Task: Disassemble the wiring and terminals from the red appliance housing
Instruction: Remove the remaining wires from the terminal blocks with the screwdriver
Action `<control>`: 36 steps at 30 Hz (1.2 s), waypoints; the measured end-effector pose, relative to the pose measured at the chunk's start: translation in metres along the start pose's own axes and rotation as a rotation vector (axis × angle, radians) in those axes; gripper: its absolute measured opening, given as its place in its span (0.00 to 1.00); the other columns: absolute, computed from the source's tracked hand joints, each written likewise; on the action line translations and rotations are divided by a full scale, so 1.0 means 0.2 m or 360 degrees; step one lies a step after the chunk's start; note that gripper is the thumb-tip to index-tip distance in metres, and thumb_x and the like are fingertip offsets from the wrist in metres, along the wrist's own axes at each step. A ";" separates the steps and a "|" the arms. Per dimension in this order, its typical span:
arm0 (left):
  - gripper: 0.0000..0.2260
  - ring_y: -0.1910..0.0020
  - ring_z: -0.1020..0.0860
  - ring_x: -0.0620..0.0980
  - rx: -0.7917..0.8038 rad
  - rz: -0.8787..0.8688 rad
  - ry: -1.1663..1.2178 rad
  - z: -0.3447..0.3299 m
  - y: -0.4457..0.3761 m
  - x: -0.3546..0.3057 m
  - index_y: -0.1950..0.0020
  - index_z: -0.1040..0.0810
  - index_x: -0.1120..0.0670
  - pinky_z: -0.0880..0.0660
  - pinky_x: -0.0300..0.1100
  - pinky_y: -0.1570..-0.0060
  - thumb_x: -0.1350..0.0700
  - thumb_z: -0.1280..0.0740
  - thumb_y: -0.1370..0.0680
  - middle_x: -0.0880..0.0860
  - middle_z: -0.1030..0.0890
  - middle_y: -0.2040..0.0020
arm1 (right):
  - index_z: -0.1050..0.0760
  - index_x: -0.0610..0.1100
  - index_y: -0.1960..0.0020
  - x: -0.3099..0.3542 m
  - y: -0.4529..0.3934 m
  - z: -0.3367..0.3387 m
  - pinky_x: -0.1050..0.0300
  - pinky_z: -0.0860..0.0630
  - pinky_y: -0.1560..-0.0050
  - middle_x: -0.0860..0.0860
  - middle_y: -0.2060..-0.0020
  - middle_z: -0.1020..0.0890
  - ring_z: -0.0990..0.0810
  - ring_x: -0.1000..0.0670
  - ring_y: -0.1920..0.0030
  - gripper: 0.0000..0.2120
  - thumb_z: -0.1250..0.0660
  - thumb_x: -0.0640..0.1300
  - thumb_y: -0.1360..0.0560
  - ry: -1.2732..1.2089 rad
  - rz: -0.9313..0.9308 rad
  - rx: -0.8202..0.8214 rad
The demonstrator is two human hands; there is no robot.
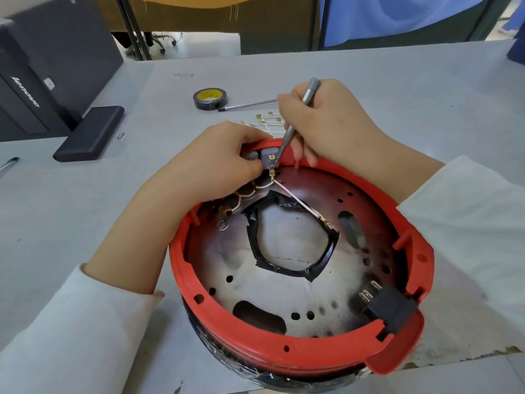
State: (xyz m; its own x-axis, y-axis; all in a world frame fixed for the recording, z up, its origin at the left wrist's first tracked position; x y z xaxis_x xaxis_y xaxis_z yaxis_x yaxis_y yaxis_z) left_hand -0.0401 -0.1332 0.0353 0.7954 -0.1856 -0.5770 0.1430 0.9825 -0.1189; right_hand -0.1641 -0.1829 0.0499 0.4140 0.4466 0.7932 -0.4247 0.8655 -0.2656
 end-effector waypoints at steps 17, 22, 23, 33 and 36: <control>0.15 0.70 0.23 0.38 -0.0006 0.0025 -0.0018 0.00 0.00 0.00 0.46 0.22 0.39 0.28 0.29 0.72 0.58 0.35 0.26 0.42 0.20 0.65 | 0.34 0.43 0.70 -0.02 0.01 -0.02 0.69 0.40 0.82 0.47 0.80 0.22 0.29 0.50 0.85 0.14 0.37 0.41 0.27 0.0026 -0.0176 0.0046; 0.15 0.70 0.25 0.34 -0.0012 0.0028 -0.0042 0.00 0.00 0.01 0.48 0.23 0.37 0.31 0.26 0.71 0.58 0.34 0.26 0.38 0.22 0.68 | 0.35 0.44 0.71 0.00 0.02 -0.02 0.65 0.36 0.80 0.49 0.81 0.24 0.31 0.51 0.86 0.16 0.37 0.43 0.25 0.0133 0.0012 -0.0086; 0.15 0.70 0.24 0.35 -0.0013 0.0034 -0.0043 0.00 0.00 0.01 0.48 0.23 0.37 0.31 0.26 0.72 0.58 0.34 0.26 0.38 0.22 0.68 | 0.35 0.44 0.71 0.00 0.02 -0.02 0.64 0.36 0.80 0.48 0.81 0.25 0.32 0.52 0.86 0.17 0.37 0.42 0.25 0.0109 0.0035 -0.0092; 0.16 0.72 0.25 0.37 -0.0018 0.0064 -0.0044 0.01 0.00 0.01 0.43 0.21 0.42 0.30 0.29 0.74 0.59 0.35 0.26 0.41 0.21 0.67 | 0.35 0.42 0.74 -0.02 -0.04 -0.04 0.62 0.32 0.78 0.48 0.83 0.26 0.32 0.49 0.85 0.18 0.39 0.41 0.26 0.0061 -0.0056 0.0042; 0.17 0.75 0.24 0.38 -0.0007 0.0071 -0.0008 0.01 0.00 0.01 0.44 0.21 0.41 0.31 0.29 0.78 0.60 0.36 0.27 0.41 0.21 0.71 | 0.34 0.42 0.74 -0.02 -0.04 -0.04 0.62 0.32 0.78 0.48 0.83 0.25 0.33 0.50 0.85 0.17 0.39 0.40 0.26 0.0062 -0.0071 0.0067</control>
State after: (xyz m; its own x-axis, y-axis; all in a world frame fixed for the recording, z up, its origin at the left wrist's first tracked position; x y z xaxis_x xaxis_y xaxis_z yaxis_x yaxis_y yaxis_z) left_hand -0.0382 -0.1336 0.0352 0.8037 -0.1414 -0.5779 0.1045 0.9898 -0.0968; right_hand -0.1551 -0.1902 0.0441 0.4640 0.4171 0.7815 -0.4384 0.8747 -0.2065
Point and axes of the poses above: each hand's wrist, its own y-axis away from the middle knuckle, its own z-axis out of the back of the hand, x = y × z, the point moved 5 cm from there along -y, towards the middle knuckle
